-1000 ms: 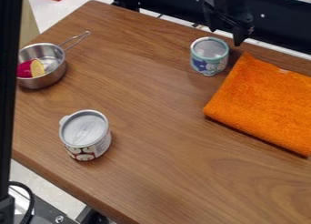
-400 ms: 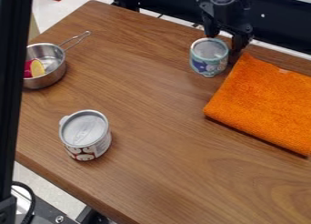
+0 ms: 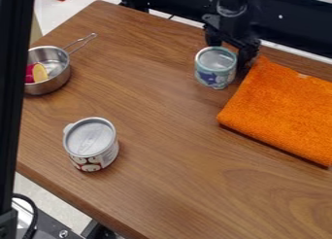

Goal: Moved blue object near other object on the middle of the table

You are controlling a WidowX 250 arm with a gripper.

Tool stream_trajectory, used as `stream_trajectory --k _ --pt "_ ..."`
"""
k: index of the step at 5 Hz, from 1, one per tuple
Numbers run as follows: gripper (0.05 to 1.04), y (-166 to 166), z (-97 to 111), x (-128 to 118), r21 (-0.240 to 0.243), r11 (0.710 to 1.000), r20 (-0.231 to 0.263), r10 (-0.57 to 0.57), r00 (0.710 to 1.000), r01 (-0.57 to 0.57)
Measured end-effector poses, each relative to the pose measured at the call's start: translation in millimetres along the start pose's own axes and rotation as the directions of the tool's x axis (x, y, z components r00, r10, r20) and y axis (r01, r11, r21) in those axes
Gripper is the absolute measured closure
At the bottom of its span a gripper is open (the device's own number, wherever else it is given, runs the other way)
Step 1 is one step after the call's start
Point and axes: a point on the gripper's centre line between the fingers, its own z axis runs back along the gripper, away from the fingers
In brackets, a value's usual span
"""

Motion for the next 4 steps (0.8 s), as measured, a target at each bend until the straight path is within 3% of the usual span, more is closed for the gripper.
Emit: stream_trajectory --k 1,2,3,4 --pt "0.088 7 1 -8 0.080 0.990 -0.030 0.119 0.992 -0.116" --pt "0.088 15 3 -21 0.166 0.962 -0.060 0.230 0.971 -0.218" --pt "0.088 17 7 -32 0.189 0.956 -0.113 0.250 0.962 -0.226" --pt "0.088 18 15 -41 0.208 0.948 -0.132 0.270 0.954 -0.240"
